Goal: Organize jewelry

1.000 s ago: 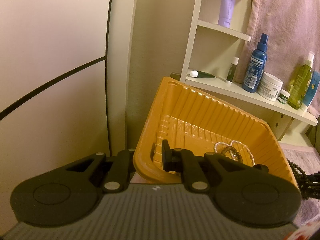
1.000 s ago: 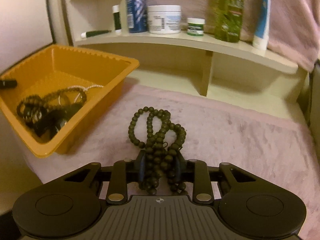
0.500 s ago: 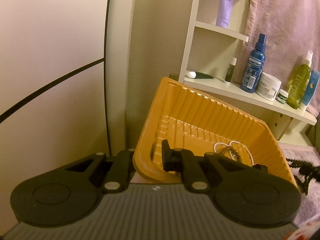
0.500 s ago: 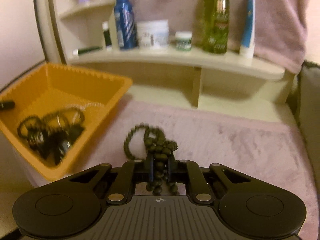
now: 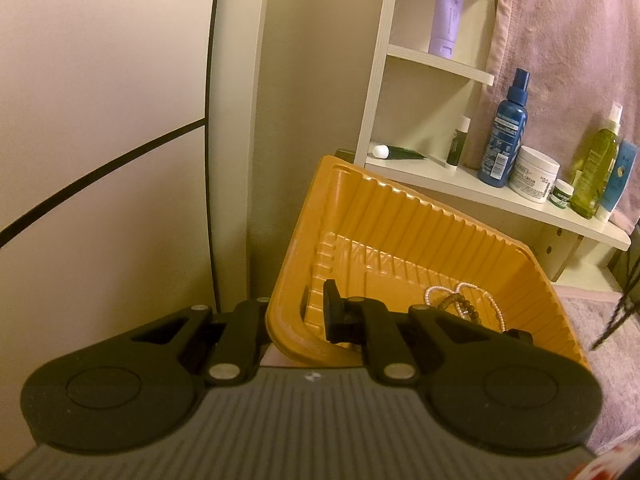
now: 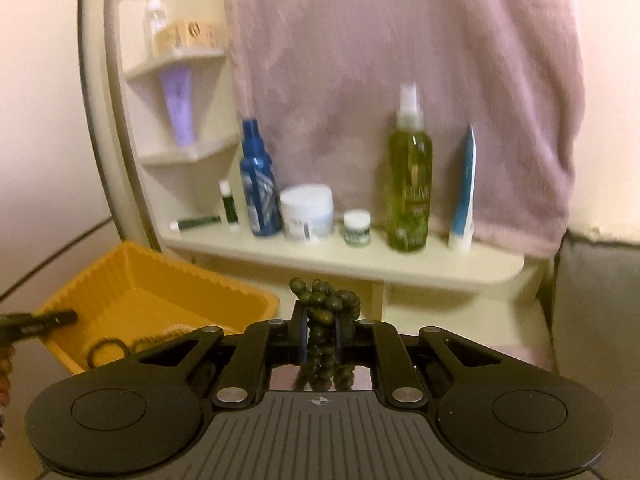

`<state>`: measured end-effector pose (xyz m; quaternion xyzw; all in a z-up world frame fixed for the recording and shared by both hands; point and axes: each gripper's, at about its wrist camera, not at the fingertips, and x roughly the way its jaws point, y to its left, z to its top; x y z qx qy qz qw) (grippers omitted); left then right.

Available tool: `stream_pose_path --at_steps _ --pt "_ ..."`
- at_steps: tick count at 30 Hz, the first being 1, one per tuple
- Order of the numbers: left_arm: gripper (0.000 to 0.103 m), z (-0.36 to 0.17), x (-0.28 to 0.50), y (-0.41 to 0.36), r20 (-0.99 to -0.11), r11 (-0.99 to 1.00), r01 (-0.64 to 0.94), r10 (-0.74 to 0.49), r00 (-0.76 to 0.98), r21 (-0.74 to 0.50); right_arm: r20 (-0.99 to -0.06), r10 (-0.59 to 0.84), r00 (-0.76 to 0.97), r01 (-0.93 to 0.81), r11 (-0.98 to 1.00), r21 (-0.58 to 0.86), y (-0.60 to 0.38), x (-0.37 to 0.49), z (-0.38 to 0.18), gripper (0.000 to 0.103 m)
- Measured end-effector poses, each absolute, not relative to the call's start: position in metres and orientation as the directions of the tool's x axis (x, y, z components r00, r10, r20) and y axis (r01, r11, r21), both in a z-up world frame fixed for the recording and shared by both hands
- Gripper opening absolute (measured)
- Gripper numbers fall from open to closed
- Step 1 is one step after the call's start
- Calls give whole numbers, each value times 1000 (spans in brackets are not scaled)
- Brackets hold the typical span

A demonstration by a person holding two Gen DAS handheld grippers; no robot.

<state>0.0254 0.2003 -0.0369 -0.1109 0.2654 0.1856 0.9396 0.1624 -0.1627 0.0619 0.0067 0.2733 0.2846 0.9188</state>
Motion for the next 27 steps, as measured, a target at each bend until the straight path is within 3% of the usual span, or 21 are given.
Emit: stream_pose_path --at_steps 15,22,27 --pt "11 -34 24 201 -538 911 -392 269 799 -128 -398 682 614 -640 725 256 -104 142 128 12" --pt "11 -31 24 201 -537 912 -388 263 802 -133 -392 767 509 -710 631 313 -42 148 120 12" --pt "11 -31 23 202 -537 912 -385 257 804 -139 -443 774 452 -711 613 346 -1 160 93 12"
